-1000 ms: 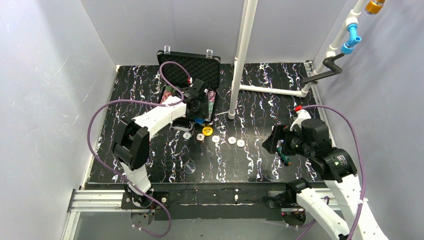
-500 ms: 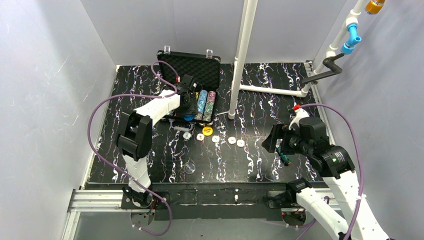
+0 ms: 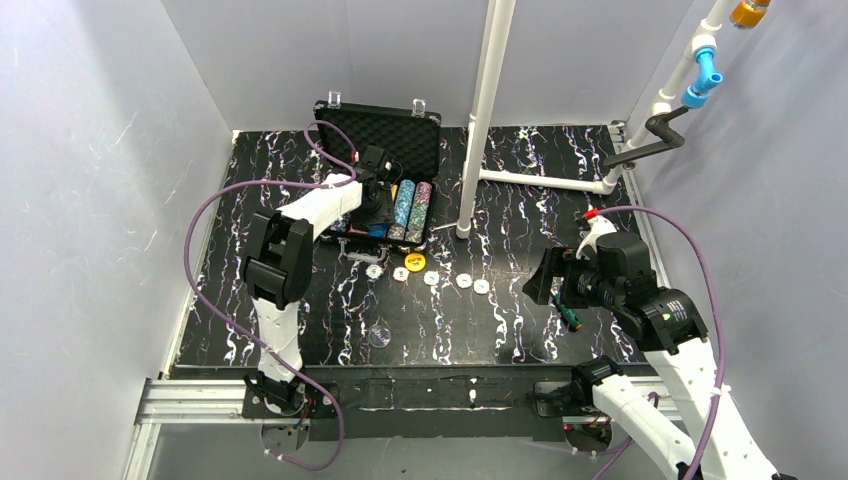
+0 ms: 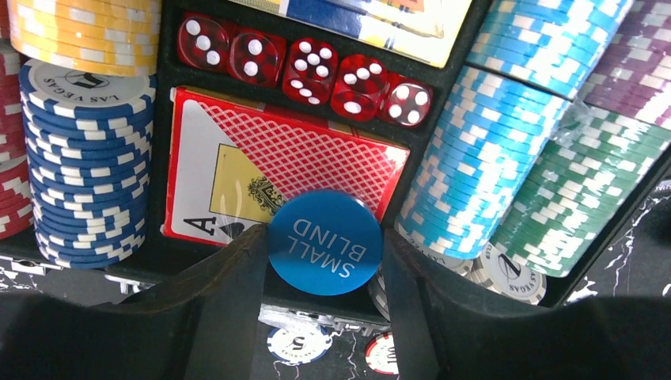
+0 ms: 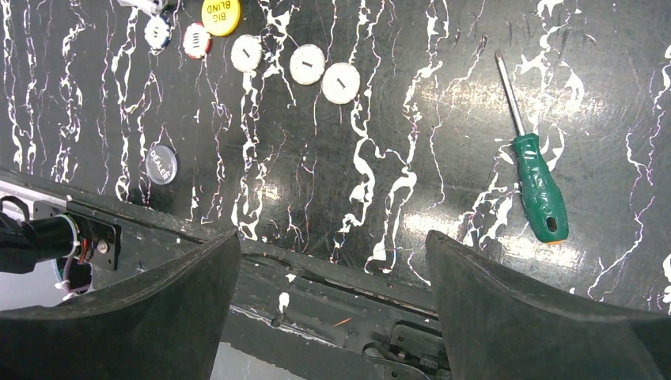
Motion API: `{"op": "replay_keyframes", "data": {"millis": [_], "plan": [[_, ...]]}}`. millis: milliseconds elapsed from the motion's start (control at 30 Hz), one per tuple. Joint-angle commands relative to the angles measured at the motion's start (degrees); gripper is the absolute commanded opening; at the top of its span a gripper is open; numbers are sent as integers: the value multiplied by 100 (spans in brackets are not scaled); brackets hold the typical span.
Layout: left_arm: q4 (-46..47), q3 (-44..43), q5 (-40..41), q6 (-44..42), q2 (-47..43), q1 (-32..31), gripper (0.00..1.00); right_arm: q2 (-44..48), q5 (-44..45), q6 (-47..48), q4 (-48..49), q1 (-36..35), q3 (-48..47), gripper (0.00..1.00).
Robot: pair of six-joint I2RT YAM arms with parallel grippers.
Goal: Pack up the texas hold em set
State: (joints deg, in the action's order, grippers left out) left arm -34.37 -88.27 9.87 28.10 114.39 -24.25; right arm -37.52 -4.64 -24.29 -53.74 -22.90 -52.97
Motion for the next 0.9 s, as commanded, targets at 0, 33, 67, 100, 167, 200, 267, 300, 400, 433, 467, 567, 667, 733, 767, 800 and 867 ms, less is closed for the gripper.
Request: {"op": "replay_keyframes", "data": {"millis": [0,33,67,100,167,200,267,300,400,433,467,567,667,733,767,800,867], "plan": [[-175,-177,-174,-15,63,30,14,-21,18,-51,91,-13,-98,93],[-168,-170,-178,-8,61,29,16,-26,9,-56,89,-15,-104,94],[-167,-157,-183,1,56,34,19,-23,1,-57,83,-13,-105,93],[-167,-148,-197,3,38,30,22,-26,-8,-56,83,-13,-109,94],[-162,-103,-255,22,-33,32,30,-25,-19,-50,80,-13,-112,94],[-151,-72,-286,29,-92,34,34,-20,-15,-44,80,-13,-109,94],[-124,-10,-355,-4,-231,34,46,-11,-40,-49,80,-17,-112,93],[-123,26,-382,-6,-318,33,51,-5,-45,-57,83,-10,-115,93],[-96,231,-411,-15,-673,34,60,49,-60,-54,100,-14,-96,94],[-96,299,-414,-10,-821,34,62,77,-70,-53,104,-9,-88,93],[-82,401,-440,0,-961,34,65,106,-86,-58,109,-13,-72,93],[-33,735,-686,98,-1385,26,68,202,-115,-56,149,-14,-36,93],[4,1126,-821,254,-1786,-70,69,262,-116,-28,164,-13,-17,93],[108,1441,-810,426,-2097,-269,69,278,-136,-16,191,-15,-9,93],[186,1575,-791,500,-2210,-419,69,286,-149,-15,208,-11,1,93],[249,1720,-725,535,-2278,-576,70,296,-164,-16,214,-13,8,93],[371,1846,-415,477,-2365,-1028,71,317,-177,-22,222,-17,16,94]]}}
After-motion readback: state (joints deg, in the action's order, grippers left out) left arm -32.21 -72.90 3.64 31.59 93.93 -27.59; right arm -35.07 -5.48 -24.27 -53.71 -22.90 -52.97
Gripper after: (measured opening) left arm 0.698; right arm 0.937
